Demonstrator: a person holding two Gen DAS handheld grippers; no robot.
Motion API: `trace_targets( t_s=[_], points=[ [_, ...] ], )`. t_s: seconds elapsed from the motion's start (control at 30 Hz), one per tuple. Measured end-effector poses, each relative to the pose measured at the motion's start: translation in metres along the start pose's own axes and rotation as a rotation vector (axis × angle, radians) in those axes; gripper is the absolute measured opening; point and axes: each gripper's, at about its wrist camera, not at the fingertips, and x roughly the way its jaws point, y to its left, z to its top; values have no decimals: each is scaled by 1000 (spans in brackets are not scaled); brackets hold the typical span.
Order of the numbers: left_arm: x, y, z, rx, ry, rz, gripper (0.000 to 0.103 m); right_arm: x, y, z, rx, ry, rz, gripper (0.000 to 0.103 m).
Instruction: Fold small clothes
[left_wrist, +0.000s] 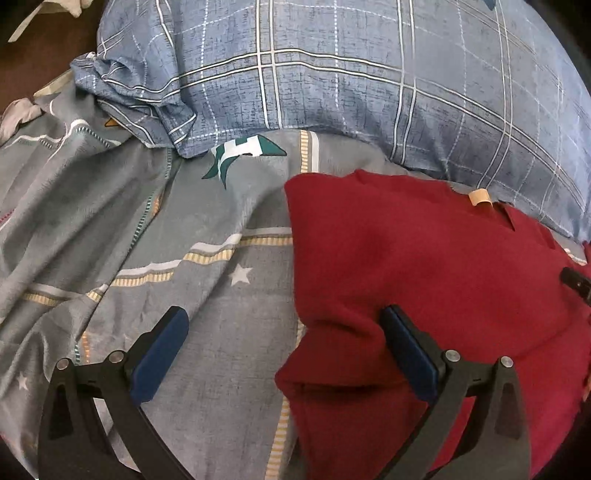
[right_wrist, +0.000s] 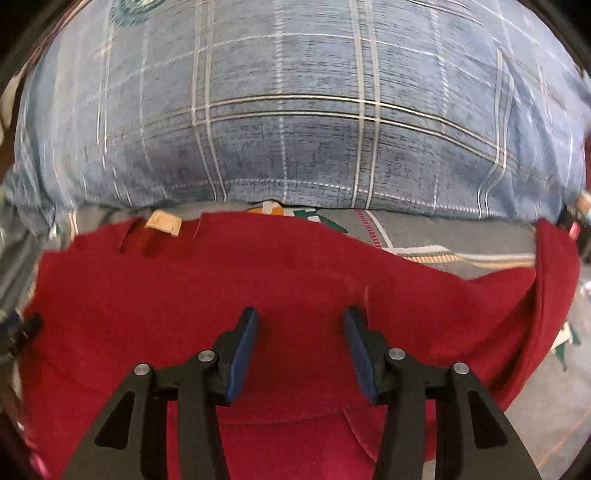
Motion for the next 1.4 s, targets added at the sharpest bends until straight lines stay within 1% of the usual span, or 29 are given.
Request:
trace_targets(
  t_s=[0.03,0.17,0.23,0.3,0.33,0.43,0.6,0.67,0.7,0.77,0.83,0.9,0.93,0.97,1.03,1.13,1.23,1.27,1.33,1.4],
  points=[
    [-1,0,-1,4,-1,3,103,-3,-2,0,13,5,14,51],
    [-5,0,2,10,-5,6,103,-22,-5,-4,14,10,41,52],
    [-9,-1,4,6,-13,5,103,-24,-3,-9,-6,10,29,54],
    [-12,-2,6,10,-19,10,103,-12,0,-15,-31,34,-15,55],
    [-14,-2,8,14,-22,11,103,-10,0,-17,-37,14,-35,57],
    [-26,-3,9,17,-47,1,103,-15,-3,-15,-10,31,-26,59],
    [-42,-6,15,4,-83,-55,103,-44,-14,-19,38,26,21,59],
    [-41,-8,16,1,-83,-85,103,-56,-19,-22,41,17,17,59],
    [-38,-9,16,-2,-73,-106,103,-64,-26,-22,46,1,10,61],
    [-31,-11,14,-9,-44,-138,103,-80,-46,-21,81,-45,-12,72],
    [-22,-15,11,-12,0,-154,103,-92,-78,-19,165,-99,-64,75],
    [-13,-20,8,3,38,-140,103,-100,-123,-22,295,-143,-146,75],
    [-9,-23,6,16,46,-119,103,-100,-145,-25,365,-144,-186,75],
    [-6,-25,4,32,51,-98,103,-99,-158,-27,405,-138,-199,77],
    [-3,-27,2,42,60,-93,103,-95,-185,-31,476,-122,-183,77],
    [-3,-27,1,32,58,-101,103,-91,-195,-28,505,-150,-162,77],
    [-5,-29,-2,50,54,-93,103,-73,-199,-13,528,-163,-160,75],
    [-5,-30,-2,54,53,-91,103,-64,-199,-7,527,-158,-176,75],
    [-6,-29,-2,55,52,-92,103,-48,-206,5,529,-148,-239,75],
    [-6,-28,0,49,51,-96,103,-37,-218,17,544,-140,-255,75]
  ],
)
